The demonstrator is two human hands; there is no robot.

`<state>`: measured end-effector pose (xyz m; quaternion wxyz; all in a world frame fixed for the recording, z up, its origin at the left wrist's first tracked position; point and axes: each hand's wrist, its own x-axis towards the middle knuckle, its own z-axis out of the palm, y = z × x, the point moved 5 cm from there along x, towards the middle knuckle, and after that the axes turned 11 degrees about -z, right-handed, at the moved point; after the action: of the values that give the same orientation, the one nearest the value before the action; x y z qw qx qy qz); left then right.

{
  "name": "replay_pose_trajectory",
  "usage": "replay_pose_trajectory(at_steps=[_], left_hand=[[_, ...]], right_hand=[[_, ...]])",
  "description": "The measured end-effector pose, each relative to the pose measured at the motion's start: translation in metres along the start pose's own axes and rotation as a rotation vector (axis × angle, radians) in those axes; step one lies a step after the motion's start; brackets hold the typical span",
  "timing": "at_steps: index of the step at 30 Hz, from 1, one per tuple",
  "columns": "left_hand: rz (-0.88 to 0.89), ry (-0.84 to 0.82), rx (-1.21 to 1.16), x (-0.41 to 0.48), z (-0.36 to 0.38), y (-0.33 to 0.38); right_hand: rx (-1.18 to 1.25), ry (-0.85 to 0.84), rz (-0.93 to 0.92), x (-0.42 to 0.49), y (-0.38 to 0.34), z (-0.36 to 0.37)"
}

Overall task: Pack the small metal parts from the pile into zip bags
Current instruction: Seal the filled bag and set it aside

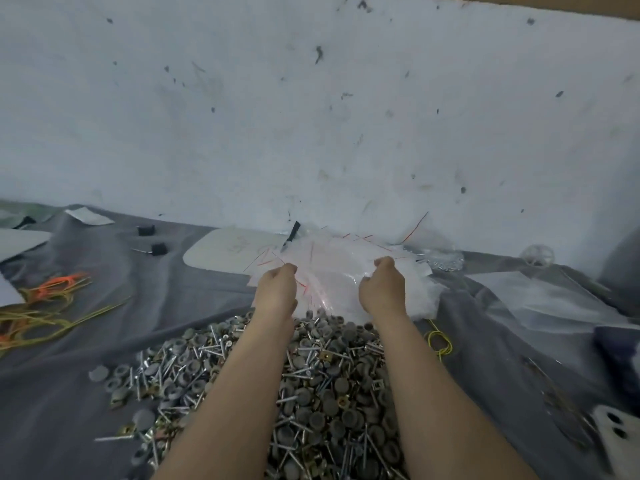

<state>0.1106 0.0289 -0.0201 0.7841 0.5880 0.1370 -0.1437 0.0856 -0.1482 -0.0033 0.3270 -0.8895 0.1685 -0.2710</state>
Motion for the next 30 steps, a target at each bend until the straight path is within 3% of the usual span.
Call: replay_pose_trajectory(at_steps=[3,8,13,17,19,23,26,30], left_hand=[[0.001,-0.033,0.032,-0.022,-0.002,0.004],[-0.040,-0.169,0.098,-0.070,-0.010,-0.002],[-0.134,-0.381,0.099,-0.135,-0.027,-0.040],[-0.031,-0.278,-0.036,-0.169,-0.067,-0.075],[0.012,-0.248,-0.074,-0.183,-0.089,-0.090],[0.051,-0.345,-0.054,-0.207,-0.119,-0.110],[0.102,-0.357,-0.064,-0.215,-0.132,-0.114],[0.129,-0.371,-0.113,-0.222,-0.136,-0.114]], right_hand=[[-0.013,-0.076,0.008,-0.017,-0.002,-0.011],[0.220,0.030,-0.046,-0.063,-0.022,-0.049],[0.183,-0.058,-0.431,-0.168,-0.058,-0.070],[0.076,-0.237,-0.618,-0.250,-0.057,-0.053],[0.084,-0.229,-0.563,-0.274,-0.048,-0.048],[0.350,-0.053,-0.357,-0.287,-0.039,-0.071],[0.481,-0.228,-0.183,-0.284,-0.036,-0.071],[0.390,-0.326,-0.215,-0.280,-0.040,-0.070]])
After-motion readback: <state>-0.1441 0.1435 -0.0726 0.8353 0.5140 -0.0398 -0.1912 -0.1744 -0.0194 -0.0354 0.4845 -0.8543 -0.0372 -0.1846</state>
